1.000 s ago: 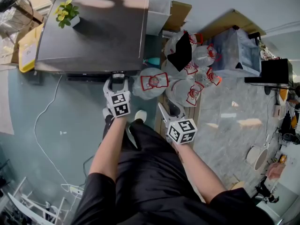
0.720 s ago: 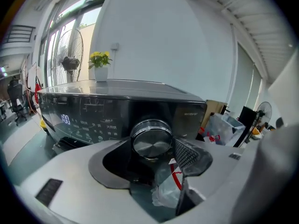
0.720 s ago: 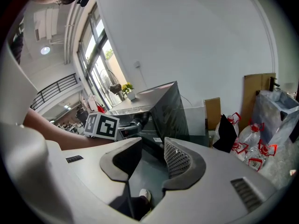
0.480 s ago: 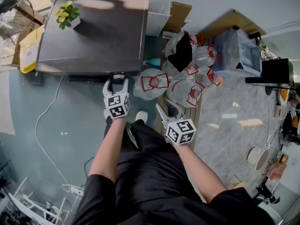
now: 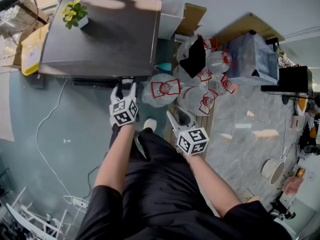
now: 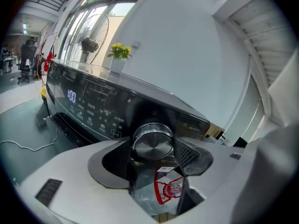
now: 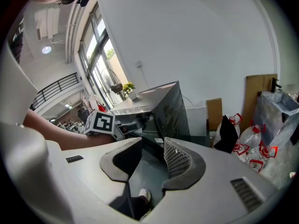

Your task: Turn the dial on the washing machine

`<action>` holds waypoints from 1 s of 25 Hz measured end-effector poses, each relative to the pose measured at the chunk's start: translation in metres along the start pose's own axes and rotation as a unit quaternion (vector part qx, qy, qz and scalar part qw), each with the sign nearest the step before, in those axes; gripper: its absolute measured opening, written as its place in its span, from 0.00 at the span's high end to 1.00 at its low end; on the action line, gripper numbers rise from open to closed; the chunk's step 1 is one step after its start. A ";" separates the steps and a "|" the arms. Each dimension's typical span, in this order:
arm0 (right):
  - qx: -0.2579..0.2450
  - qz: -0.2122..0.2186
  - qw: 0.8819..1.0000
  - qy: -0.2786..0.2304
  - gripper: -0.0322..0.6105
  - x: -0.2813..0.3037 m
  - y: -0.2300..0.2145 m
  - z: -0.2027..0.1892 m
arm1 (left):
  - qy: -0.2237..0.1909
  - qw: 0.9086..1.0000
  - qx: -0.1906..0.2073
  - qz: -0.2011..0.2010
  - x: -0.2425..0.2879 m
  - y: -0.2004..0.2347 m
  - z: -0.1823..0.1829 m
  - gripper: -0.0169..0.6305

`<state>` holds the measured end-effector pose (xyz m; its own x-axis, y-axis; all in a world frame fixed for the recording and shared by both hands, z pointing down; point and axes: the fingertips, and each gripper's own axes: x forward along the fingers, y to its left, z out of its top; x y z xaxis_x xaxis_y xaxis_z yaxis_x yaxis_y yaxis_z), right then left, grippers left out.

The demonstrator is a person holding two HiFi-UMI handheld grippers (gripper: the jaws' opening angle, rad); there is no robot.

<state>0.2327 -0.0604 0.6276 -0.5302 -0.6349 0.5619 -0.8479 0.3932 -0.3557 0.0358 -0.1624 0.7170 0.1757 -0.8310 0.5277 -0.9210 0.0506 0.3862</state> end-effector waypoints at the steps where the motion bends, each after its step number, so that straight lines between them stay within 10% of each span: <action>1: 0.000 -0.001 1.000 0.000 0.74 0.000 0.000 0.000 | 0.001 1.000 -0.002 -0.004 0.001 -0.001 0.000 0.55; 25: 0.005 -0.006 1.000 0.002 0.74 -0.002 -0.007 0.000 | 0.017 0.988 0.146 0.043 0.001 -0.005 -0.001 0.57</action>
<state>0.2394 -0.0620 0.6288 -0.5198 -0.6364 0.5699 -0.8542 0.3788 -0.3561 0.0413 -0.1632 0.7167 0.0998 -0.8117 0.5754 -0.9932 -0.0463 0.1070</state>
